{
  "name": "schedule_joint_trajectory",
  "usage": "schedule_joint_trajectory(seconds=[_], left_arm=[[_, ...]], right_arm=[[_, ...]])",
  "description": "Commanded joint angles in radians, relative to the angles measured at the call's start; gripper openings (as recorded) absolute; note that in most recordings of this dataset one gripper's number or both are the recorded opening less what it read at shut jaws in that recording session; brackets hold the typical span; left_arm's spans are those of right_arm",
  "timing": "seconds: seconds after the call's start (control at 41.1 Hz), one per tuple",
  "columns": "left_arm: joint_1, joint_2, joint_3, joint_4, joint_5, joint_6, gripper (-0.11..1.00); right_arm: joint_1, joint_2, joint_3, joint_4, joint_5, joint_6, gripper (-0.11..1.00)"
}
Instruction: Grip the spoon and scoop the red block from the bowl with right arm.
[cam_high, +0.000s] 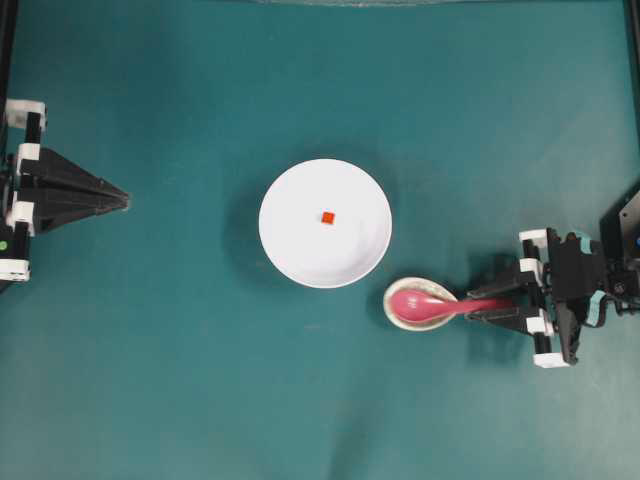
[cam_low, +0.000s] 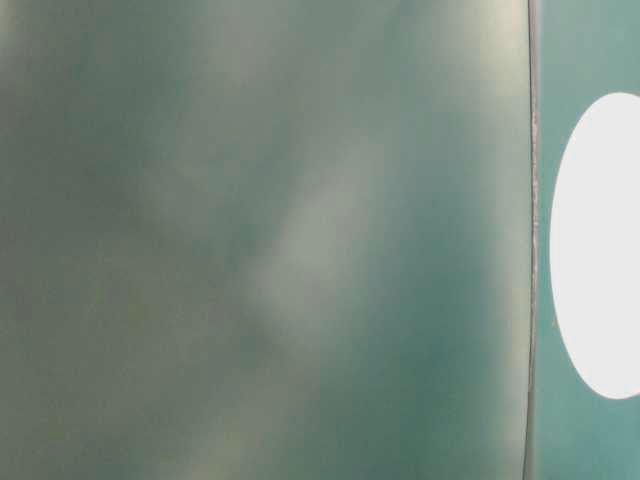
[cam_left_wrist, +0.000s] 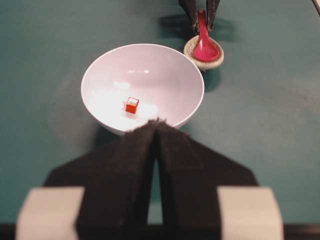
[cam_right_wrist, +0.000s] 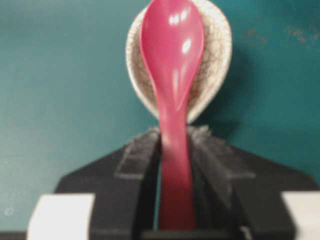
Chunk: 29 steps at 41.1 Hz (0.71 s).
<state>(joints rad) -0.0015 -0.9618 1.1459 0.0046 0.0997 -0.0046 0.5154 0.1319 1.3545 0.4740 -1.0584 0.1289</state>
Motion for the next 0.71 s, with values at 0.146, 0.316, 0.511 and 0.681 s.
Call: schedule_joint_trajectory(seconds=[0.146,0.316,0.511,0.681], left_arm=[[-0.002,0.008,-0.023,0.003,-0.009,-0.002,0.01],[-0.002,0.008,-0.023,0.003,-0.009,0.0,0.01],[-0.002,0.008,-0.023,0.002,-0.009,0.0,0.01],[-0.002,0.008,-0.023,0.003,-0.009,0.0,0.01]], right_arm=[[0.005,-0.052,-0.009,0.003,0.011,0.003,0.43],[0.005,-0.092,-0.014,0.005,0.063,0.005,0.42],[0.003,-0.098,-0.017,0.005,0.095,-0.002,0.42],[0.003,-0.098,-0.015,0.005,0.097,-0.018,0.42]])
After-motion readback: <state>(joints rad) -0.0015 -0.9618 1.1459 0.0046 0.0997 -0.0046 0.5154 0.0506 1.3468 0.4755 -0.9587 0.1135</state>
